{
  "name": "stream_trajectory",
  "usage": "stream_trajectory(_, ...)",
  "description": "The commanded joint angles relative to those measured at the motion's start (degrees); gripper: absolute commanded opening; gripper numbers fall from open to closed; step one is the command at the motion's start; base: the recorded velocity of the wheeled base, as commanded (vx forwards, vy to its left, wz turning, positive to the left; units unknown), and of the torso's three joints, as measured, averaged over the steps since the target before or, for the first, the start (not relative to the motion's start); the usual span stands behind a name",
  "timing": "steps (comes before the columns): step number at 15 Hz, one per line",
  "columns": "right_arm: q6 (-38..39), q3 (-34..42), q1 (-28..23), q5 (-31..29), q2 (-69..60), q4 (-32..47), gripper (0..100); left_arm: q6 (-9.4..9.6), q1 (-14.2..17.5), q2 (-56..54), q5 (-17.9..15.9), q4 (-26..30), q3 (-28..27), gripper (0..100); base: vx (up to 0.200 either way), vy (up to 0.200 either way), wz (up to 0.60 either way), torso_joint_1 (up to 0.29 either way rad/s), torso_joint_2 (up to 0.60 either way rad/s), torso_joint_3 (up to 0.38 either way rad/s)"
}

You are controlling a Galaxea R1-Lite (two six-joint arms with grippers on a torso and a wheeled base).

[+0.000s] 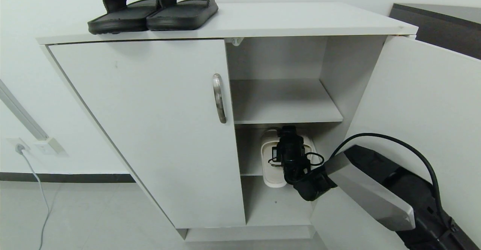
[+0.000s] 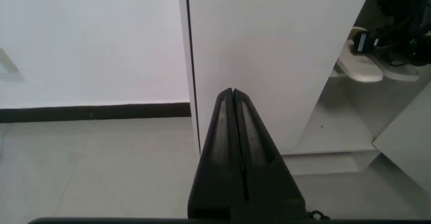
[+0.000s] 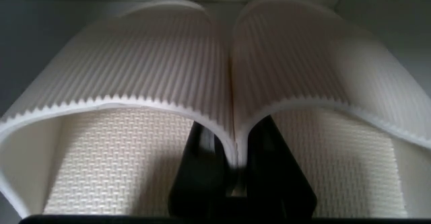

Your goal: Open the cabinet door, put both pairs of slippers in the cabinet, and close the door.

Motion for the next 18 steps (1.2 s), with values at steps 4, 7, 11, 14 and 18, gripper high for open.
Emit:
stream_trajectory(4,0.08,-12.00,-0.90,0.41,3.99,6.24,0,0.00,0.04,0.07,0.13,-0.08,0.00,0,0.000,0.000,0.00,0.000,0.00,0.000)
stream_trajectory(7,0.08,-13.94,-0.90,0.49,5.13,7.74,0,0.00,0.04,0.07,0.13,-0.08,0.00,0,0.000,0.000,0.00,0.000,0.00,0.000)
stream_trajectory(11,0.00,-14.82,-0.99,0.49,6.27,8.09,0,0.00,0.04,0.07,0.13,-0.08,0.00,0,0.000,0.000,0.00,0.000,0.00,0.000)
stream_trajectory(14,-0.09,-15.34,-0.90,0.85,6.36,9.05,100,0.00,0.04,0.07,0.13,0.01,0.00,0,0.000,0.000,0.00,0.000,0.00,0.000)
stream_trajectory(18,0.00,-14.11,-0.90,0.67,5.83,9.14,100,0.00,0.04,0.07,0.13,0.01,0.00,0,0.000,0.000,0.00,0.000,0.00,0.000)
